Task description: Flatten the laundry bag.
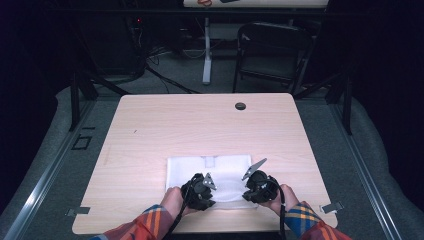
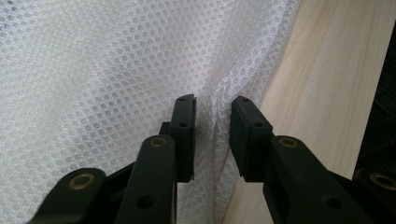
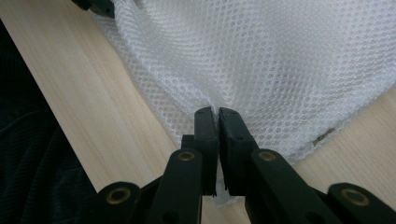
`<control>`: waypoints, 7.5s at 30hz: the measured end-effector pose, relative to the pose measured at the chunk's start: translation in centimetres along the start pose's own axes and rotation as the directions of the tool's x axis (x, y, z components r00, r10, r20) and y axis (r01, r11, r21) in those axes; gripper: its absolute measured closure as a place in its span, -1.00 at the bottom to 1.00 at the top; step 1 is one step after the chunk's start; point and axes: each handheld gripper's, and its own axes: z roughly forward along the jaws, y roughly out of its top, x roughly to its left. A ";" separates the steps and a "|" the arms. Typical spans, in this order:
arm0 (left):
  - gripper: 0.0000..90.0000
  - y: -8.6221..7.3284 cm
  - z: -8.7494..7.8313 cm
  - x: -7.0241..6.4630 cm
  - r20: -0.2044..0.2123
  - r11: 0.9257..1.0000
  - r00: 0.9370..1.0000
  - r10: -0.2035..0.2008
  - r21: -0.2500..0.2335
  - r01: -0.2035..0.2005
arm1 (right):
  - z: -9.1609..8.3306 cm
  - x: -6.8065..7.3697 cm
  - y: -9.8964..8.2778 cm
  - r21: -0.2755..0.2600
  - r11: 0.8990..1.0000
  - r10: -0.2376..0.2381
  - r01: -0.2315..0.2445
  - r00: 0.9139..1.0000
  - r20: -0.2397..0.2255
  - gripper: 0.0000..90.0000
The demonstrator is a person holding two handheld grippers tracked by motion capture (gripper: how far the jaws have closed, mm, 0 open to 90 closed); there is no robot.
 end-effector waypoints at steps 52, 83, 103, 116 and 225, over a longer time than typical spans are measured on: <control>0.92 0.3 -0.2 0.5 0.013 1.000 1.000 -0.020 -0.023 0.021 | 3.3 4.0 1.1 0.006 0.983 -0.184 0.184 0.979 0.091 1.00; 0.93 0.6 -1.8 1.1 -0.002 0.995 0.997 -0.081 -0.063 0.081 | 3.1 3.6 0.9 0.039 0.985 -0.167 0.166 0.985 0.038 1.00; 0.93 1.7 -3.2 3.1 -0.029 0.989 0.991 -0.128 -0.083 0.125 | 3.1 3.6 0.9 0.031 0.986 -0.167 0.166 0.985 0.034 1.00; 0.93 2.5 -5.0 3.8 -0.056 0.985 0.988 -0.147 -0.099 0.141 | 3.0 3.7 0.9 0.046 0.982 -0.183 0.181 0.983 0.024 1.00; 0.92 12.5 -9.5 14.2 -0.463 0.979 0.866 -0.192 -0.147 0.138 | 2.8 4.0 0.5 0.091 0.989 -0.104 0.114 0.989 -0.101 1.00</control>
